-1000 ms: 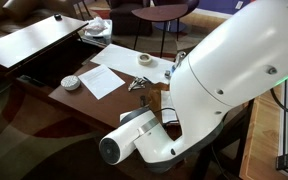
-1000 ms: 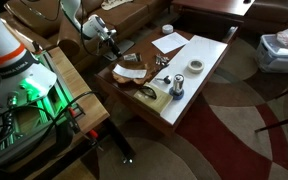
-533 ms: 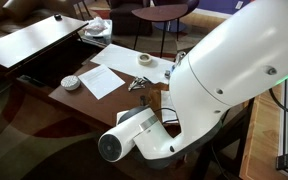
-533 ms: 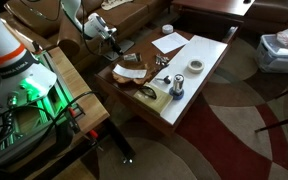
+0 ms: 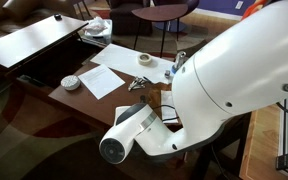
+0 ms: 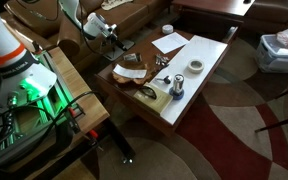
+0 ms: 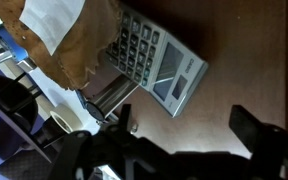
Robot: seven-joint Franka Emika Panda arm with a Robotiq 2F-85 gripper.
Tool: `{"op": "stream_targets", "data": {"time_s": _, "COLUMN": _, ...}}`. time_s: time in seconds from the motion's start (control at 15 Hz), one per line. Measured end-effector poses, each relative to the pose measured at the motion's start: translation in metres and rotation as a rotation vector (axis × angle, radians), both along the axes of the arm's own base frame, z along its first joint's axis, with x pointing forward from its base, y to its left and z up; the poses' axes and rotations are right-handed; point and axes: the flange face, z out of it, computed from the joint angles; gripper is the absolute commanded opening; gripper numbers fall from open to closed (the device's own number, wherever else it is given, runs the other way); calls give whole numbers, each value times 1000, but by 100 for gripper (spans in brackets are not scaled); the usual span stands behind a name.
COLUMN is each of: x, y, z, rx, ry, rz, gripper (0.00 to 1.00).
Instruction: Pick up the calculator and put it in the brown bowl
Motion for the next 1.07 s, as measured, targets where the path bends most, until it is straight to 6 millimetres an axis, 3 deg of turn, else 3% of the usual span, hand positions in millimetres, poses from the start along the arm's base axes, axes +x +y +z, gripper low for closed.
{"op": "stream_targets", "data": {"time_s": 0.33, "x": -9, "y": -15, "z": -11, "rx": -34, "ry": 10, "rz": -16, "gripper": 100}}
{"op": "stream_targets", "data": {"time_s": 0.67, "x": -20, "y": -10, "z": -20, "rx": 4, "ry": 85, "rz": -23, "gripper": 100}}
{"op": "stream_targets", "data": {"time_s": 1.07, "x": -18, "y": -12, "z": -18, "rx": -24, "ry": 61, "rz": -11, "gripper": 100}}
